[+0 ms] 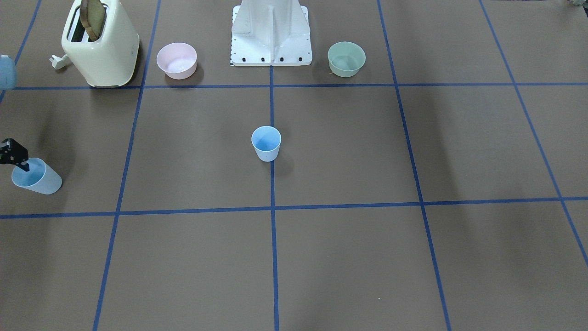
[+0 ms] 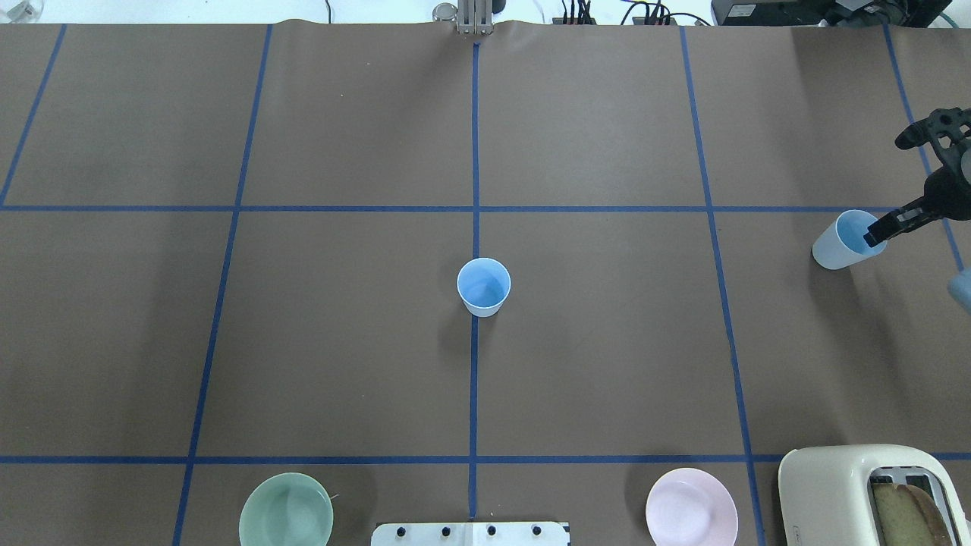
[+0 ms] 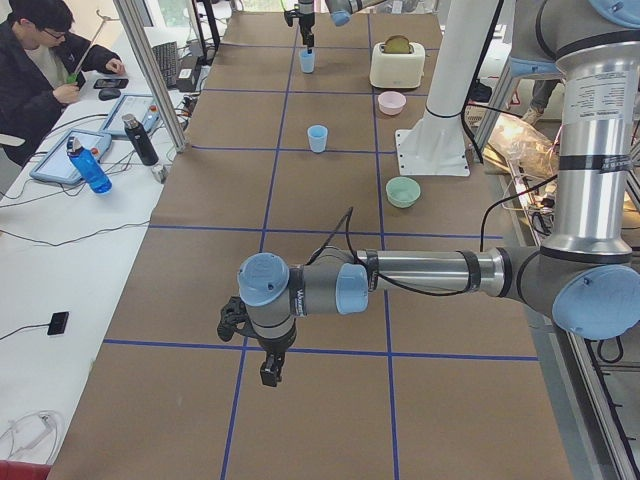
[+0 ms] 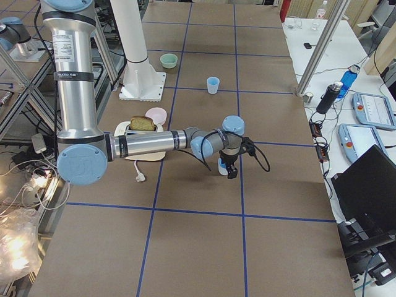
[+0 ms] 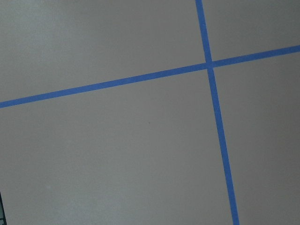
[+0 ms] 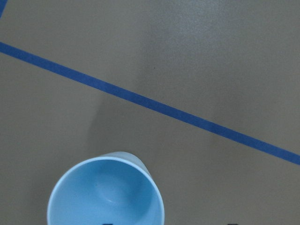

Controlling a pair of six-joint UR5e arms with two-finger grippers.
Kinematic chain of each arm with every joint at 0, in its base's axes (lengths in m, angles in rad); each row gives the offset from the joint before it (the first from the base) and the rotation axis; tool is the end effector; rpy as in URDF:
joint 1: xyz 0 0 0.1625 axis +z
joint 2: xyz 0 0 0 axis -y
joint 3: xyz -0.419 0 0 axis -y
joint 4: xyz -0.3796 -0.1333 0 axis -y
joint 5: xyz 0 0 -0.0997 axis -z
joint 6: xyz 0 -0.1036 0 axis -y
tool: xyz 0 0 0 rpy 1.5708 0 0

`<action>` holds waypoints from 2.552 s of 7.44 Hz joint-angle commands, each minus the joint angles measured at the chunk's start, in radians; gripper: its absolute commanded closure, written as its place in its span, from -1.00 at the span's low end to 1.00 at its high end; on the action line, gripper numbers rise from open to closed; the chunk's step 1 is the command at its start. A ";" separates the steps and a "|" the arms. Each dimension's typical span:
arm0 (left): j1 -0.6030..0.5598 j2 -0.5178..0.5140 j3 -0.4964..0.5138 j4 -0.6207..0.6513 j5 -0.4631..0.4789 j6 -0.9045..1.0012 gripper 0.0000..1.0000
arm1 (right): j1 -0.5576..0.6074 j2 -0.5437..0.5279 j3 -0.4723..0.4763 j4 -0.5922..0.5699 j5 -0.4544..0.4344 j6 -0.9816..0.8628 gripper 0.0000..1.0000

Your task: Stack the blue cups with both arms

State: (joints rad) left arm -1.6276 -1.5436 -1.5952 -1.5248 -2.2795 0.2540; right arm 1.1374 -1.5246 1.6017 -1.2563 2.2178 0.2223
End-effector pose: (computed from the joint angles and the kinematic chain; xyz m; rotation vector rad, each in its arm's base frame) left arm -0.0921 -0.4595 0.6658 0.0636 0.7082 0.1715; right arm -0.1547 -0.5031 0.5902 0.1526 -0.7292 -0.3279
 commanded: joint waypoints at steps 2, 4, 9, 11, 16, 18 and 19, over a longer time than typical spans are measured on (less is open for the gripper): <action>0.000 0.000 0.000 0.000 0.002 0.002 -0.97 | -0.004 0.007 -0.006 0.000 0.002 0.000 0.98; -0.001 0.002 0.000 0.000 0.002 0.001 -0.97 | -0.002 0.024 0.018 0.000 0.009 0.003 1.00; 0.000 0.040 -0.028 0.000 -0.009 -0.007 -0.97 | -0.045 0.231 0.151 -0.017 0.117 0.459 1.00; 0.000 0.088 -0.095 -0.009 -0.105 -0.228 -0.97 | -0.146 0.350 0.197 -0.076 0.105 0.691 1.00; 0.002 0.137 -0.100 -0.094 -0.107 -0.245 -0.97 | -0.540 0.745 0.228 -0.561 -0.257 1.037 1.00; 0.002 0.137 -0.097 -0.094 -0.106 -0.245 -0.97 | -0.596 0.745 0.190 -0.558 -0.317 1.045 1.00; 0.002 0.137 -0.097 -0.094 -0.106 -0.245 -0.97 | -0.597 0.744 0.173 -0.555 -0.319 1.040 1.00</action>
State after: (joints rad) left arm -1.6261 -1.4067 -1.6926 -1.6183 -2.3855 0.0092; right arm 0.5570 -0.7842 1.7990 -1.8099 1.9178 1.2617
